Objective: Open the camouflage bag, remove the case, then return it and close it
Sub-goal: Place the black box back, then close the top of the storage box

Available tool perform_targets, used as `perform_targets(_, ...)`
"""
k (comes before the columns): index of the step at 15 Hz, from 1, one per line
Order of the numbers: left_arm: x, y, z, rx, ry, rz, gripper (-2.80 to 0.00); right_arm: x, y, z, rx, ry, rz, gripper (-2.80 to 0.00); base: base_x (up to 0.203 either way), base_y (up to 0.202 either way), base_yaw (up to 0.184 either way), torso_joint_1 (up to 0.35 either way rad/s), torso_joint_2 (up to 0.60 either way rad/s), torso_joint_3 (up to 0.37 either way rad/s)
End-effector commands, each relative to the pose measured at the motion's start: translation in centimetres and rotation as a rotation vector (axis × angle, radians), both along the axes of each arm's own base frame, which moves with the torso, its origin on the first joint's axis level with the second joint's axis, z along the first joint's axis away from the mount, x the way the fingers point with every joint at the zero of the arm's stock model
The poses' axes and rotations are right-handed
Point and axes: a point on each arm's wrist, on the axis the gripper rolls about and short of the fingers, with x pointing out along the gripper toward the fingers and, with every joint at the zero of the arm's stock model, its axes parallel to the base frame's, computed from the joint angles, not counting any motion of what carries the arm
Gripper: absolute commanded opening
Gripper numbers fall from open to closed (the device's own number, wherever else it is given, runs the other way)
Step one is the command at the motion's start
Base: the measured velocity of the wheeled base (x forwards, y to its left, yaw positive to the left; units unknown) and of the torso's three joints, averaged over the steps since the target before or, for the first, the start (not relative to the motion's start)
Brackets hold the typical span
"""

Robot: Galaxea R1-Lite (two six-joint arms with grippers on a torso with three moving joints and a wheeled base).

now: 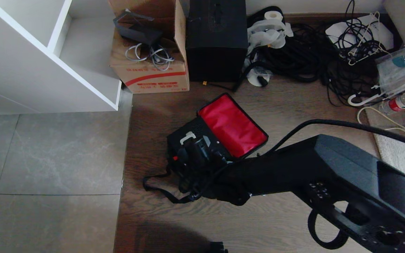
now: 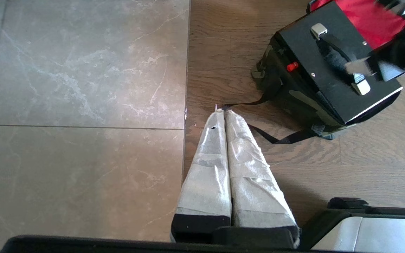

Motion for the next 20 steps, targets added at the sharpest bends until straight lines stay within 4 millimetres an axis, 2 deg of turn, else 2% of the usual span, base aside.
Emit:
perform_targets(1, 0.1, 0.0, -0.3, -0.001, 0.01, 0.001, -2.8, -1.2, -1.9, 3.7, 0.044, -0.032, -0.014, 0.0, 0.0, 0.0, 0.0, 0.0, 0.0, 0.0)
perform_targets(3, 0.1, 0.0, -0.3, 0.0, 0.01, 0.001, -2.8, -1.4, -4.4, 4.9, 0.112, -0.015, -0.075, 0.0, 0.0, 0.0, 0.0, 0.0, 0.0, 0.0)
perform_targets(6, 0.1, 0.0, -0.2, 0.0, 0.008, 0.001, -2.8, 1.0, -10.6, 6.0, 0.217, 0.021, -0.274, 0.0, 0.0, 0.0, 0.0, 0.0, 0.0, 0.0)
perform_targets(8, 0.1, 0.0, -0.2, -0.001, 0.008, 0.001, -2.8, 2.6, -14.6, 5.9, 0.398, 0.066, -0.403, 0.0, 0.0, 0.0, 0.0, 0.0, 0.0, 0.0)
perform_targets(10, 0.1, 0.0, -0.2, 0.0, 0.008, 0.0, -2.8, 4.7, -18.9, 5.5, 0.633, 0.154, -0.476, 0.0, 0.0, 0.0, 0.0, 0.0, 0.0, 0.0)
perform_targets(11, 0.1, 0.0, -0.2, 0.0, 0.008, 0.001, -2.8, 5.5, -20.3, 5.2, 0.731, 0.205, -0.482, 0.0, 0.0, 0.0, 0.0, 0.0, 0.0, 0.0)
perform_targets(13, 0.1, 0.0, -0.2, 0.0, 0.008, 0.0, -2.8, 7.3, -22.3, 3.8, 0.91, 0.257, -0.504, 0.0, 0.0, 0.0, 0.0, 0.0, 0.0, 0.0)
perform_targets(14, 0.1, 0.0, -0.2, 0.0, 0.008, 0.001, -2.8, 7.9, -22.7, 3.3, 0.962, 0.256, -0.519, 0.0, 0.0, 0.0, 0.0, 0.0, 0.0, 0.0)
perform_targets(20, 0.1, 0.0, -0.3, 0.0, 0.01, 0.0, -2.8, 10.9, -21.9, -0.9, 1.088, 0.317, -0.6, 0.0, 0.0, 0.0, 0.0, 0.0, 0.0, 0.0)
